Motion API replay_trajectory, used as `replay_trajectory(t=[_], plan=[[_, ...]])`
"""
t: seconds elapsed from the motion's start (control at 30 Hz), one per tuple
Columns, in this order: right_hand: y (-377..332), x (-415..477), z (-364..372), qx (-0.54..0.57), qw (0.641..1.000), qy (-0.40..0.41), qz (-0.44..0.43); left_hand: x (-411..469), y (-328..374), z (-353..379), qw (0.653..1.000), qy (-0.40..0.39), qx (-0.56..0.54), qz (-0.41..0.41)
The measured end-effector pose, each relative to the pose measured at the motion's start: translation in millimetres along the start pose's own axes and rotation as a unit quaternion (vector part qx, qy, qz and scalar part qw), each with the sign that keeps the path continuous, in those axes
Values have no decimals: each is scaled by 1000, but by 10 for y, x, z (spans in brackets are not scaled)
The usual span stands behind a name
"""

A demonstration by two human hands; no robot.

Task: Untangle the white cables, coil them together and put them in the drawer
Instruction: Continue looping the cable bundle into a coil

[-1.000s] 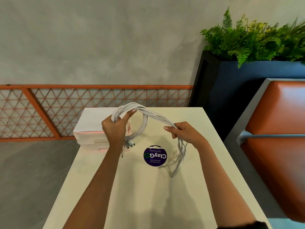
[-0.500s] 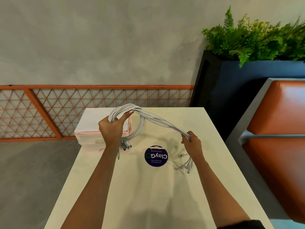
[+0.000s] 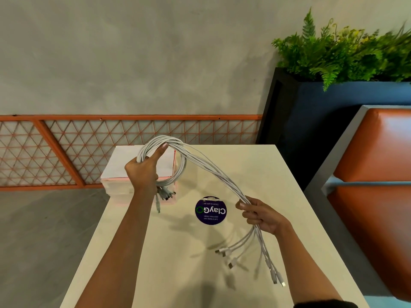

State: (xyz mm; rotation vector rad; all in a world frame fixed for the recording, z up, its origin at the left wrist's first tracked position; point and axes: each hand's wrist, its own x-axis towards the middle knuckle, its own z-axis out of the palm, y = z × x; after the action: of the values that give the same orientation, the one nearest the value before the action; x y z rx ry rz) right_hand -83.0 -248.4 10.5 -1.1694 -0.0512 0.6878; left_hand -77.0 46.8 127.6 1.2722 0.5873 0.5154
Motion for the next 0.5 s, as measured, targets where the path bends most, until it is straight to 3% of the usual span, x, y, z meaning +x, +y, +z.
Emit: replay_trajectory(t=[0.1,0.17,0.3,0.5], plan=[[56,-1,0,-17,1000,9,-5,3,2,-16,1000,6,-6,0],[69,-15,28,-99,994,42,-14,7,-9,-25,1000,5,-7,12],[13,-7,77,-301,941,138,-75,3,-37,-25,1000,1,-5,27],[-12,36,89,-314,915,212,-142,26,-32,-30,1000,19,-21,12]])
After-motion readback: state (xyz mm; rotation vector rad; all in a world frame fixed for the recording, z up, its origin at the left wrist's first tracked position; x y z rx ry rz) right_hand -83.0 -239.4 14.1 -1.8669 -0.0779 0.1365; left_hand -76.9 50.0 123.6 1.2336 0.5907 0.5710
